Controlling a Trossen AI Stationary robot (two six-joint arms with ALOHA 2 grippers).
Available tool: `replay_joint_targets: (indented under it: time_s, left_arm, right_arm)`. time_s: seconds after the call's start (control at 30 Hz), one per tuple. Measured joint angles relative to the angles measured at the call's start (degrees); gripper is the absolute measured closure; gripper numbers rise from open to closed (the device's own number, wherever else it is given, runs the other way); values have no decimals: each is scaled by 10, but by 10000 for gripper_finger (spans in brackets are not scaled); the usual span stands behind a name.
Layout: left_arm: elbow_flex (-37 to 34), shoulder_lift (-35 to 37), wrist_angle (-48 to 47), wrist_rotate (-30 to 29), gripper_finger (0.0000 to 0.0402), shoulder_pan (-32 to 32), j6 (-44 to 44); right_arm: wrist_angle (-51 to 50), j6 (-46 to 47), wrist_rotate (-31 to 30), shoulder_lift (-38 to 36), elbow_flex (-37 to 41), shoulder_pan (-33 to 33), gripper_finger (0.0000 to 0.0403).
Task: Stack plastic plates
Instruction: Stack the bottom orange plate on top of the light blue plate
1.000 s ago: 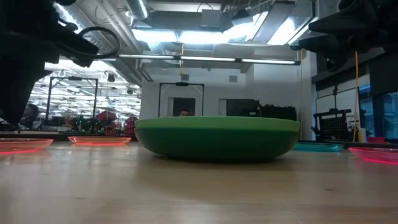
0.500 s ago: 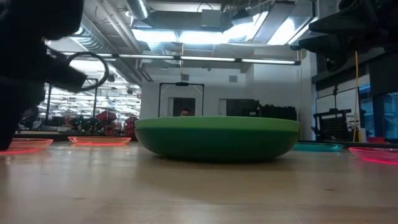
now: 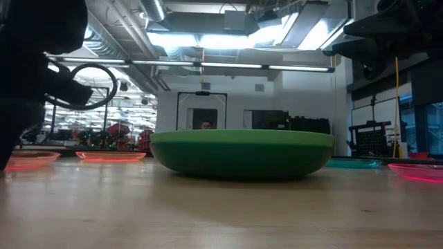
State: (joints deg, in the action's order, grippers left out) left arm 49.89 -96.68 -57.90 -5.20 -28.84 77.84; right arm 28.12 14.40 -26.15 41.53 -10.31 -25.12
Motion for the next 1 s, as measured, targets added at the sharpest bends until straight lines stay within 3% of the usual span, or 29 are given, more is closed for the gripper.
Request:
replay_joint_targets:
  time_s: [0.1,0.37,0.67,1.0]
  left_arm:
    - [-2,-1,-9,-2,396,1,-12]
    - [22,-1,-15,-16,396,1,-46]
    - [120,-1,-46,-117,396,5,-90]
    - [216,-1,-15,-210,396,8,-171]
  right_arm:
    - [0,0,0,0,0,0,215]
    - [0,-12,0,0,0,0,215]
    - [0,-13,0,0,0,0,215]
    - [0,-13,0,0,0,0,215]
